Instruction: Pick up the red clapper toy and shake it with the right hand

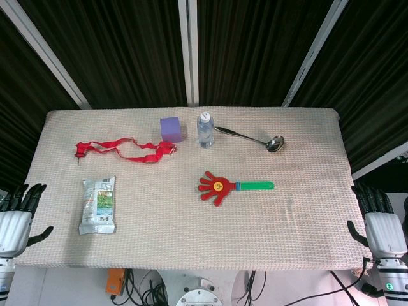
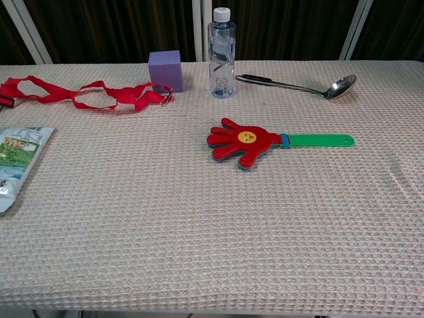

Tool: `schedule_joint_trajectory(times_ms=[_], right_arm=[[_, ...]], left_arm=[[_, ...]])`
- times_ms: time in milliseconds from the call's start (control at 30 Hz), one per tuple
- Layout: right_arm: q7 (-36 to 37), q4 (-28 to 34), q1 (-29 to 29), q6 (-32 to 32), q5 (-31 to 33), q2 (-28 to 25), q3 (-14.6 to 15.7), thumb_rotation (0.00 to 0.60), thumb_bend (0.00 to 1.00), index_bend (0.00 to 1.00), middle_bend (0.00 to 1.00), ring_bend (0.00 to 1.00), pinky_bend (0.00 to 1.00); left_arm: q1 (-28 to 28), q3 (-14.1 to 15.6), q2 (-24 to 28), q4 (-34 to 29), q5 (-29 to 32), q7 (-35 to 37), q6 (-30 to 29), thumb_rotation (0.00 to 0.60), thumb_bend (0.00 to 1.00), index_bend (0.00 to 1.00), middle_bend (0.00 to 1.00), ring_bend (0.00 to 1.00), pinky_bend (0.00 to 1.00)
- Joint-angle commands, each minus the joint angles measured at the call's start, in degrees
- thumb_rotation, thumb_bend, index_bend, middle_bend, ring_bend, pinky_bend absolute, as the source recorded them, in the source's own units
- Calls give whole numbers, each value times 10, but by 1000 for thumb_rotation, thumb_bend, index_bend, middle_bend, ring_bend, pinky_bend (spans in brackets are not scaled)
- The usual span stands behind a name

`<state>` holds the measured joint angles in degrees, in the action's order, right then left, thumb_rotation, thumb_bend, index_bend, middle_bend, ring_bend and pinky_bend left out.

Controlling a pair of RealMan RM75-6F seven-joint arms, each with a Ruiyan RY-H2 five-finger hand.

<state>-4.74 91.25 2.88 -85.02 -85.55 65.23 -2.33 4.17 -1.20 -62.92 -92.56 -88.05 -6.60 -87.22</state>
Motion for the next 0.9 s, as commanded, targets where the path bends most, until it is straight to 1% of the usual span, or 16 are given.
schedule_joint_trajectory(times_ms=[33, 367, 500, 767, 900], right_arm=[[0, -2, 2, 4, 0, 1, -1, 600, 285, 0, 0, 0, 0], [0, 4, 7, 12, -7, -8, 1, 600, 285, 0, 0, 0, 0], [0, 18, 18, 30, -2, -15, -2, 600, 287, 0, 0, 0, 0], [-27, 57, 63, 90, 8, -39, -18, 600, 287, 0, 0, 0, 0], [-29, 73, 99, 145, 24, -46, -29, 600, 282, 0, 0, 0, 0]], left_arm=[[0, -1, -3, 4, -1, 1, 0, 600, 145, 63, 69, 0, 14], [10, -2, -1, -10, -12, -15, 6, 600, 144, 63, 69, 0, 13], [10, -3, 0, -13, -4, -13, 11, 600, 145, 63, 69, 0, 14], [4, 3, -5, -8, -9, -8, 5, 600, 144, 64, 69, 0, 14], [1, 9, -8, -5, -13, -8, 4, 600, 144, 63, 69, 0, 14]])
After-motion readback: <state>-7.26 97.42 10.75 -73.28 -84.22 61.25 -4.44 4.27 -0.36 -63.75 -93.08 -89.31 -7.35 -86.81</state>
